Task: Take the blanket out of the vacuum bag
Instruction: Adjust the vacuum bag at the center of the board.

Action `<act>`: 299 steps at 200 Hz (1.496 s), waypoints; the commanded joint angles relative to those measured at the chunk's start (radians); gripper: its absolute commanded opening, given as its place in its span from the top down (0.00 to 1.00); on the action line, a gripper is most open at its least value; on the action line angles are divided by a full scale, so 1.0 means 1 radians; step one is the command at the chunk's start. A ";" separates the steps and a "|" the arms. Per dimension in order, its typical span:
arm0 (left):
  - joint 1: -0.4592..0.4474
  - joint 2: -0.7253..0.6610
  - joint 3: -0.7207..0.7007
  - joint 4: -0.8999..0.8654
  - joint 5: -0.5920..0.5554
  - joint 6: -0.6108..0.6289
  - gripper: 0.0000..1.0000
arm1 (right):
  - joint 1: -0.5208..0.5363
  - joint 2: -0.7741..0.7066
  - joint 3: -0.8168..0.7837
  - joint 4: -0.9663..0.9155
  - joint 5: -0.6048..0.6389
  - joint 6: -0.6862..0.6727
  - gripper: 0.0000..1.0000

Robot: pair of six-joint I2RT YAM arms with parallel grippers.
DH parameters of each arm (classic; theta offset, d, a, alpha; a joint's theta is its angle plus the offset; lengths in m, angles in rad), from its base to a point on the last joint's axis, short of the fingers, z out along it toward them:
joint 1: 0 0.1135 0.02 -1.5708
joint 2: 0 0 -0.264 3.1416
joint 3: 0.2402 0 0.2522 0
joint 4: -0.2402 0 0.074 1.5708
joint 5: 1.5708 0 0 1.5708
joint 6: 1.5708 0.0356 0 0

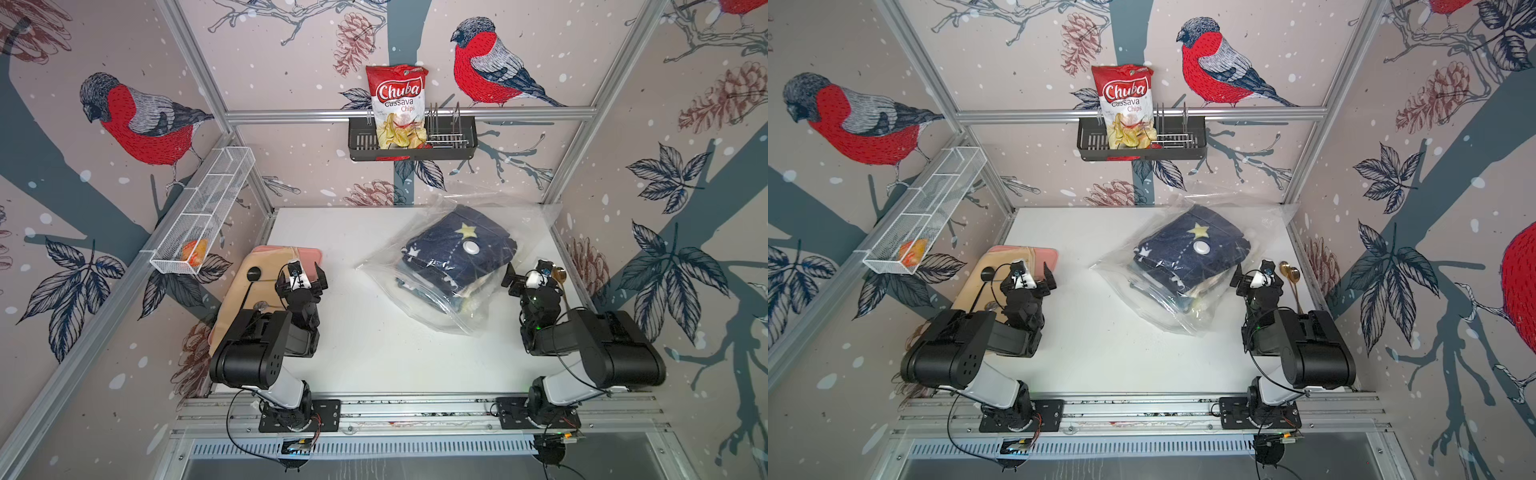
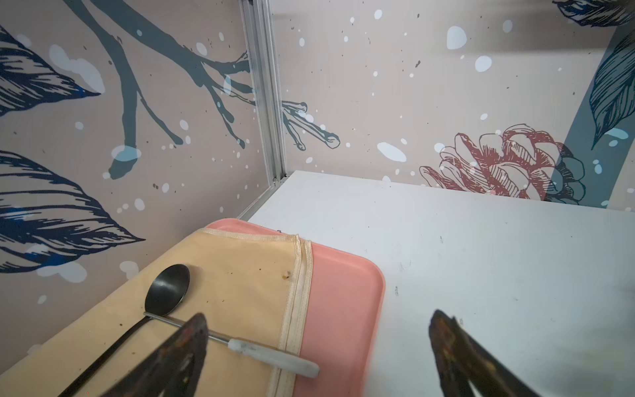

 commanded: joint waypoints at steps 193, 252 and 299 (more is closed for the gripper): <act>0.005 -0.004 0.005 -0.021 0.057 -0.015 0.02 | -0.036 -0.004 0.004 0.004 -0.071 0.026 0.00; 0.007 -0.004 0.004 -0.020 0.058 -0.015 0.02 | -0.020 -0.004 0.005 0.002 -0.039 0.016 0.00; -0.020 -0.164 0.000 -0.130 0.003 0.002 0.02 | 0.060 -0.065 0.048 -0.100 0.156 -0.021 0.00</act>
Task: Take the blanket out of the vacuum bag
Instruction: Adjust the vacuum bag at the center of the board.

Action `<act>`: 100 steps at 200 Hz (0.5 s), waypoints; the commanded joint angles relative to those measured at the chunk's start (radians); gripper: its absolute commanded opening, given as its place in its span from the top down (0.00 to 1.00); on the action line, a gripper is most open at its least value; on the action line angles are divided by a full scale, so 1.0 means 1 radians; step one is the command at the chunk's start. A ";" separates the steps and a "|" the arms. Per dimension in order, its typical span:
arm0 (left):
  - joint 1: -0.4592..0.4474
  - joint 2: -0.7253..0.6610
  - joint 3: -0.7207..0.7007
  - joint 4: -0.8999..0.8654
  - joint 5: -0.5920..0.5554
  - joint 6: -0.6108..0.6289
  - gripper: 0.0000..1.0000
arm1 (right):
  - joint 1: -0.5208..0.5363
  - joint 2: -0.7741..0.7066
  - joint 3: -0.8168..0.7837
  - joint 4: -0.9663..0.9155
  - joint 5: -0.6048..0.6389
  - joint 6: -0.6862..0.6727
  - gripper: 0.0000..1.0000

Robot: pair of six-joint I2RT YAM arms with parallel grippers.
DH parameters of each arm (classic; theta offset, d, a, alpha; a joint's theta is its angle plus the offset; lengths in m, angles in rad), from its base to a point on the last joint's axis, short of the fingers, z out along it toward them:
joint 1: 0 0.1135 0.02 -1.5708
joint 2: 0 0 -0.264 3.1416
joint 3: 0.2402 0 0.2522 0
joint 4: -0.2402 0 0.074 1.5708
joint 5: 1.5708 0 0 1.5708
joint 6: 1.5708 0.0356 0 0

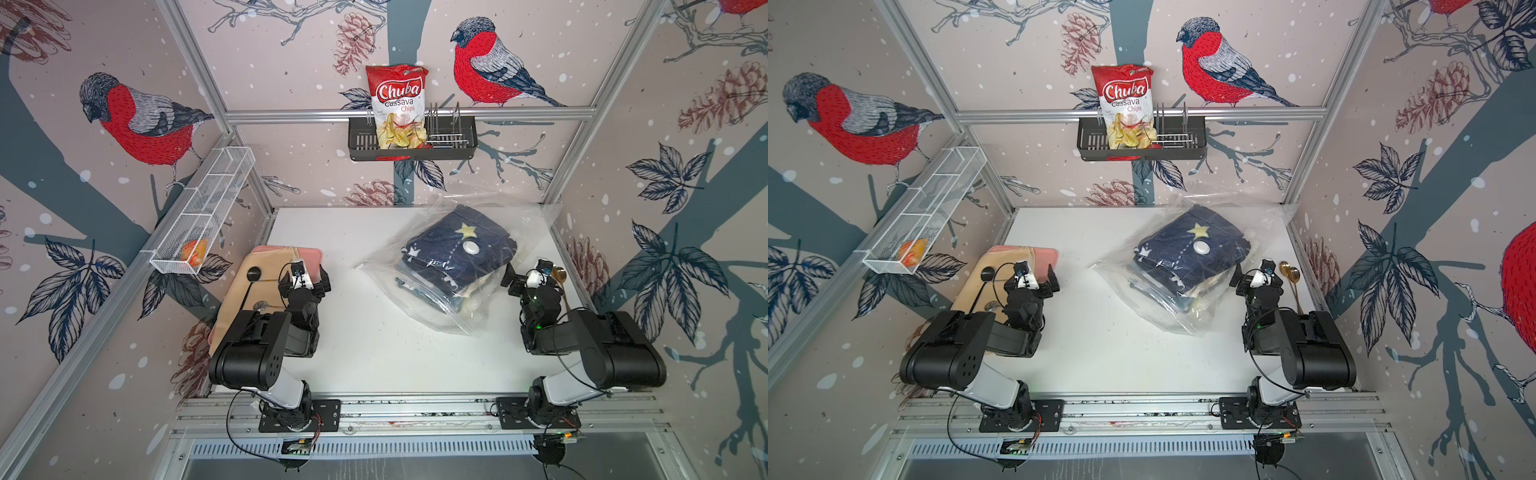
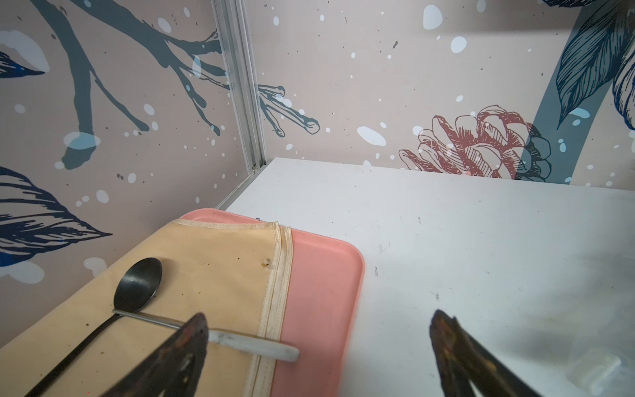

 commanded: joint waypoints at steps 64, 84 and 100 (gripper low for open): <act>-0.036 -0.490 0.398 -0.834 -0.028 -0.254 0.02 | 0.036 -0.036 0.674 -1.262 0.040 0.479 0.04; -0.034 -0.530 0.480 -1.051 -0.001 -0.364 0.01 | -0.069 0.038 0.726 -1.319 -0.206 0.549 0.51; -0.012 -0.553 0.446 -1.036 0.013 -0.461 0.01 | -0.033 -0.004 0.714 -1.316 -0.158 0.537 0.46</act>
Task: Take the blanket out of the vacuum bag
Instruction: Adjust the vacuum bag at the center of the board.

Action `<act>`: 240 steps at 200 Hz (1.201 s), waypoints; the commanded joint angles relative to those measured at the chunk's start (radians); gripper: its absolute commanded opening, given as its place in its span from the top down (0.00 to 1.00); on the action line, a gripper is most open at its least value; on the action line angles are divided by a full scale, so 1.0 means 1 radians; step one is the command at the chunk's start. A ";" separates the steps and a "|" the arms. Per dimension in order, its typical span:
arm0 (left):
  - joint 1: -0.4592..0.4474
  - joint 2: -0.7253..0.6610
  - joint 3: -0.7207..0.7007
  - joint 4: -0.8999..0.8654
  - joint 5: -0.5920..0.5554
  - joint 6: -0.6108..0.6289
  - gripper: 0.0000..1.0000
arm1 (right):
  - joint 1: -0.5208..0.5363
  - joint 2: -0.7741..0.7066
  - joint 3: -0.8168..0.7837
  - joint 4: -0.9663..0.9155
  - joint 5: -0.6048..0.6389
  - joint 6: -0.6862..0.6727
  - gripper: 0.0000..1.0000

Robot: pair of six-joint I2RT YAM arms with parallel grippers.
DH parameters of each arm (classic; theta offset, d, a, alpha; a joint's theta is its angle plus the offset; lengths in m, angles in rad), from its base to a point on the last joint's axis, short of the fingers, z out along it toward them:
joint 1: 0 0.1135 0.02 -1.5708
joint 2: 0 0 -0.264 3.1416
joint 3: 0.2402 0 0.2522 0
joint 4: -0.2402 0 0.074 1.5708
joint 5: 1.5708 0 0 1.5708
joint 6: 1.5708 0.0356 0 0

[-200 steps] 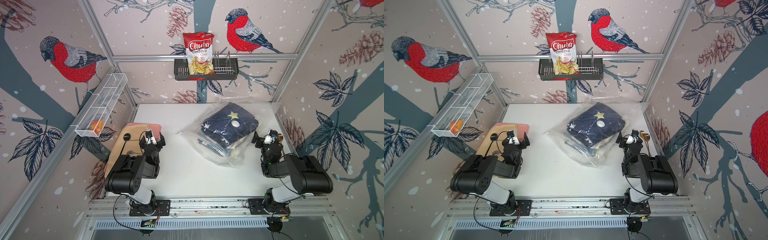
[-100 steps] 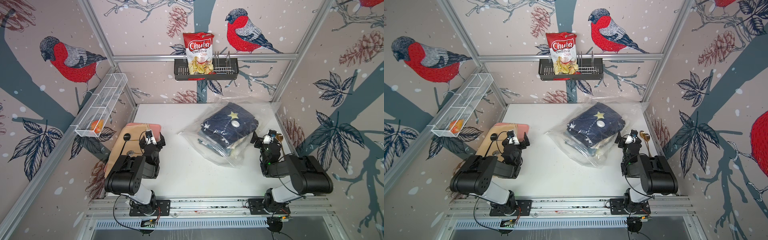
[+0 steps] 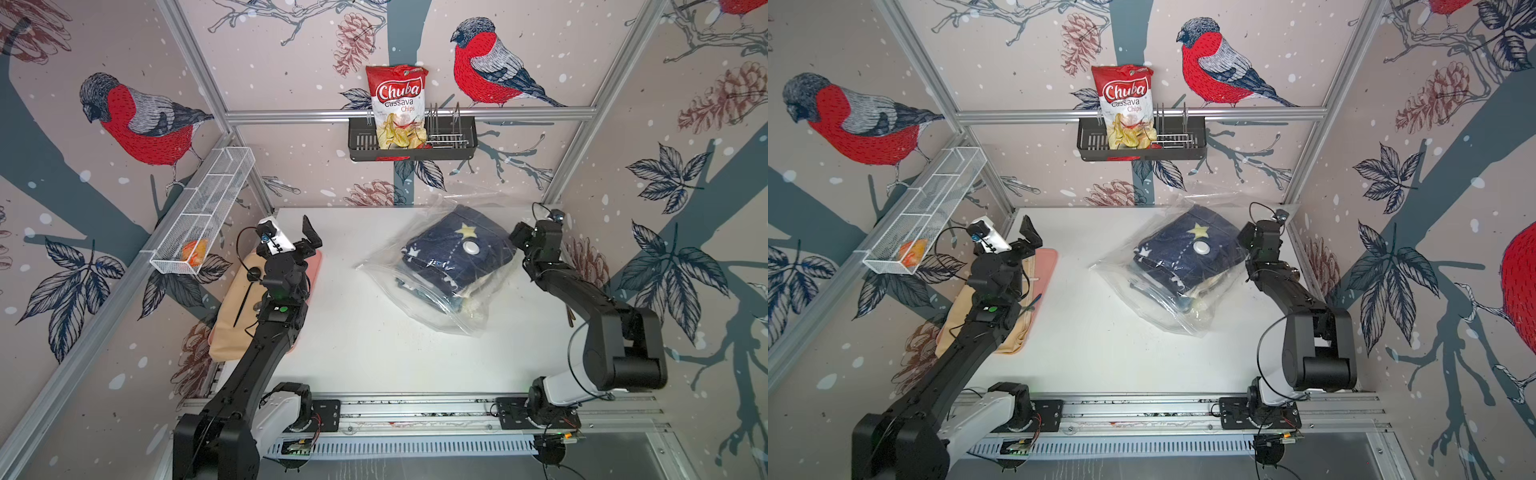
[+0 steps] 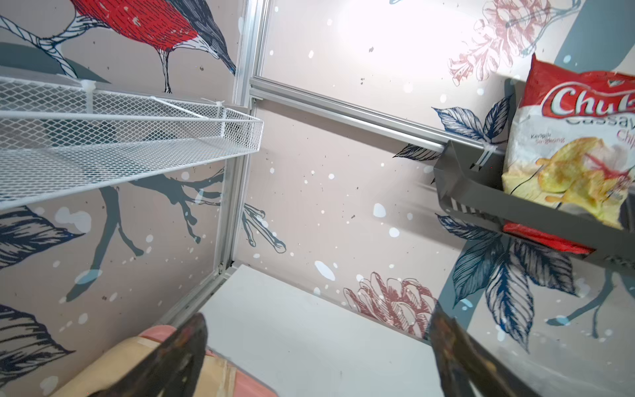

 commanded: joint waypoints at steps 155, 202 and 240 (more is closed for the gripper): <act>-0.151 0.774 0.622 -0.412 0.775 -0.094 0.36 | -0.006 -0.032 0.058 -0.282 -0.368 0.191 0.16; -0.274 0.968 0.719 -0.395 0.837 -0.104 0.36 | -0.015 0.033 0.051 -0.259 -0.398 0.182 0.13; -0.331 1.001 0.661 -0.343 0.847 -0.137 0.41 | 0.024 0.117 0.055 -0.229 -0.423 0.171 0.13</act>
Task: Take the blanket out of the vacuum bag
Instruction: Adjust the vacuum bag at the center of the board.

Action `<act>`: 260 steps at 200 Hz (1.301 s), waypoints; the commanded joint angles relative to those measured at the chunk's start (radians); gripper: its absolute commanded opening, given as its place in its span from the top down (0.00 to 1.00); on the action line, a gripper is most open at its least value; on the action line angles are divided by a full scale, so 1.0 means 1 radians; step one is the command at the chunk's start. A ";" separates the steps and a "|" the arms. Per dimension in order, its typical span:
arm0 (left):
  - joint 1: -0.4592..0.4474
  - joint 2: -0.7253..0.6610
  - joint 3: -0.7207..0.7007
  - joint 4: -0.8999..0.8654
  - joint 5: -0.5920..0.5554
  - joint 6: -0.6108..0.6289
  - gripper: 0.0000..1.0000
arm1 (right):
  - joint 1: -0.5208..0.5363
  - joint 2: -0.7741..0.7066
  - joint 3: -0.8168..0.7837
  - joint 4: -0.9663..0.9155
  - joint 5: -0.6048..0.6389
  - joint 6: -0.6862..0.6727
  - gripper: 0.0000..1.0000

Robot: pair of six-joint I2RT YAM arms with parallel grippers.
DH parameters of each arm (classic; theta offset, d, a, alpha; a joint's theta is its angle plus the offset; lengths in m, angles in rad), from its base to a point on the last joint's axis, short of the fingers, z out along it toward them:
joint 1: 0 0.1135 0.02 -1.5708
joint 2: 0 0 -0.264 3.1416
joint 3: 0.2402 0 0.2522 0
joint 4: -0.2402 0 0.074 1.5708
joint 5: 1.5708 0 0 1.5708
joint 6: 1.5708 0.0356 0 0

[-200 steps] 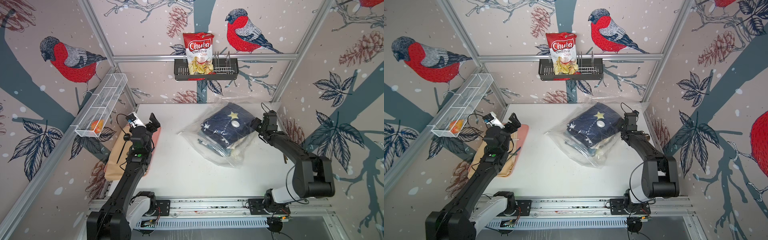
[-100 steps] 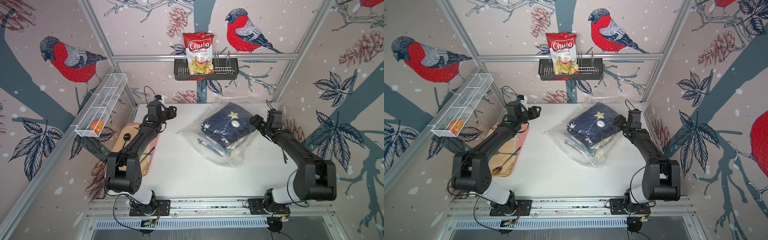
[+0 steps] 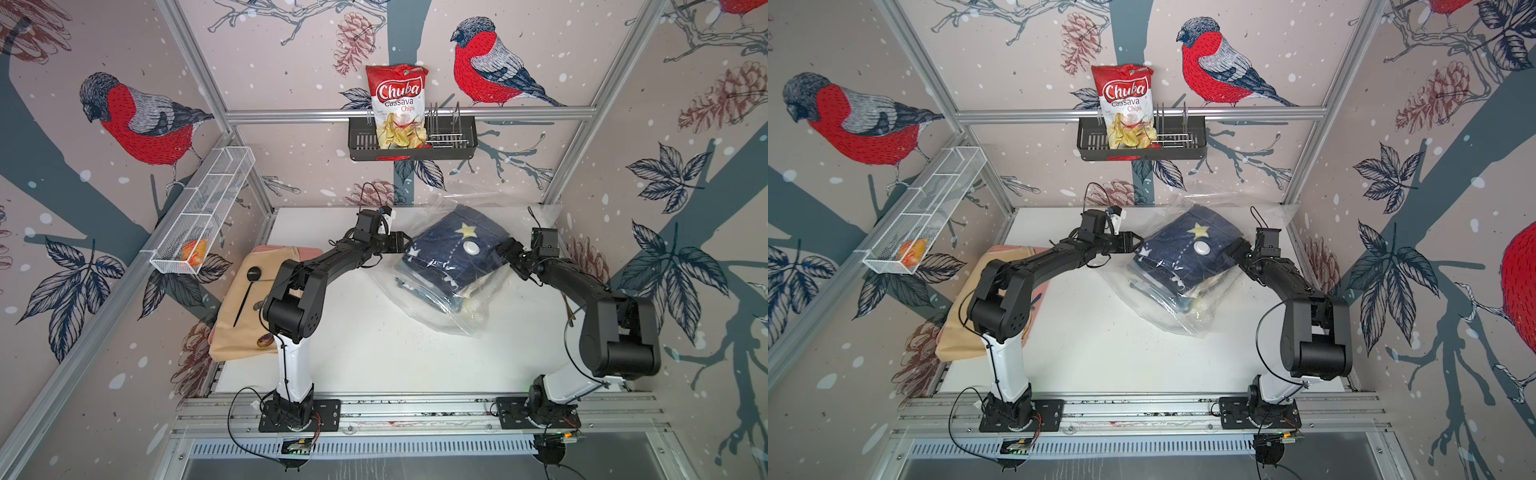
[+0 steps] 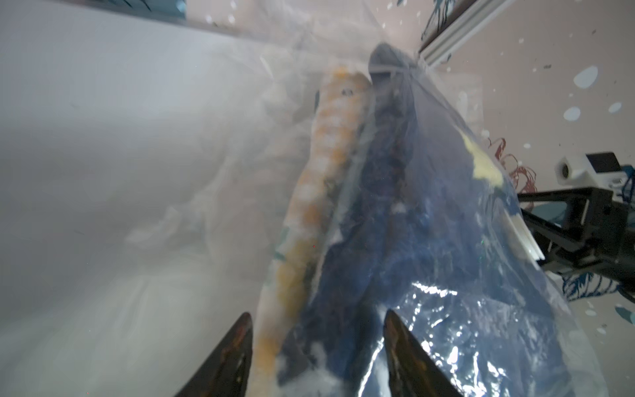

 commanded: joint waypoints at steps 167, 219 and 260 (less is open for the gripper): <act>-0.155 -0.779 -0.897 0.152 -0.380 -0.246 0.43 | 0.472 0.422 0.388 0.077 -0.094 0.055 0.14; -0.092 -0.802 -0.881 0.125 -0.458 -0.211 0.38 | 0.455 0.421 0.417 0.109 -0.093 0.093 0.13; -0.079 -0.770 -0.844 0.111 -0.436 -0.230 0.39 | 0.406 0.284 0.334 0.077 -0.116 0.046 0.11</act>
